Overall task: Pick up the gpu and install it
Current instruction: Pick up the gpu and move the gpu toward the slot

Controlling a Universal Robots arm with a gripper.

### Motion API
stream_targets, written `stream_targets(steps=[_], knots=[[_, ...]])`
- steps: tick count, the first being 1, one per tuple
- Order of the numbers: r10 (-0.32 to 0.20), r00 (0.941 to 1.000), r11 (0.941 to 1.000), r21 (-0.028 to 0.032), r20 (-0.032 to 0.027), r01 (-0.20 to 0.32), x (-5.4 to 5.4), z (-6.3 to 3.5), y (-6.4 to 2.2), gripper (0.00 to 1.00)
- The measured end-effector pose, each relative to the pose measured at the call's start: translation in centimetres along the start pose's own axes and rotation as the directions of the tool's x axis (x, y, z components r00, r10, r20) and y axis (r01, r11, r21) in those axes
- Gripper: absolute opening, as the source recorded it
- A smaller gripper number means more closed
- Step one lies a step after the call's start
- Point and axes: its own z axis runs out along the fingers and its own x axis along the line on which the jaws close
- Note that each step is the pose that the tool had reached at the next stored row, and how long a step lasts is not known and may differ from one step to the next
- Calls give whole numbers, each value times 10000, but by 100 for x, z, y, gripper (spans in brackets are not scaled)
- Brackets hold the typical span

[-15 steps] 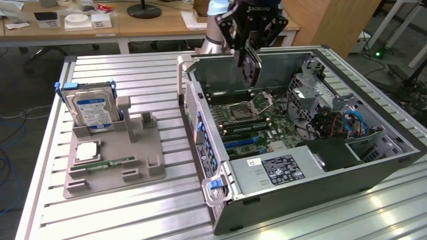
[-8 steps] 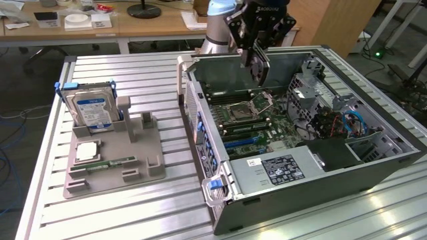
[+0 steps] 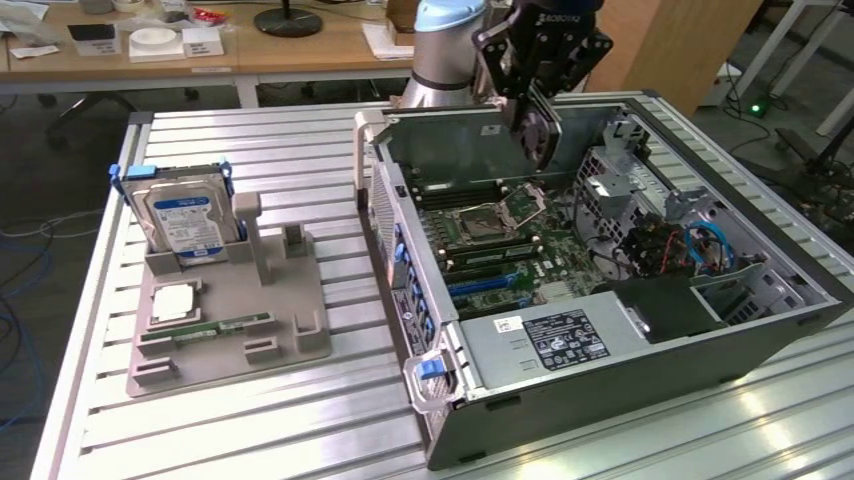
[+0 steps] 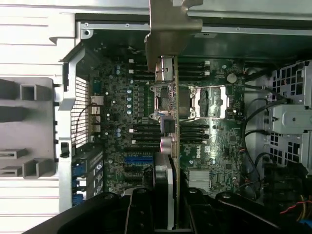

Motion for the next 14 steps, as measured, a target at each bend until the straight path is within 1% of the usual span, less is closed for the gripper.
stream_targets(steps=[14], knots=[[1,10000,10000,1,0,-1,-321,10,2,28]])
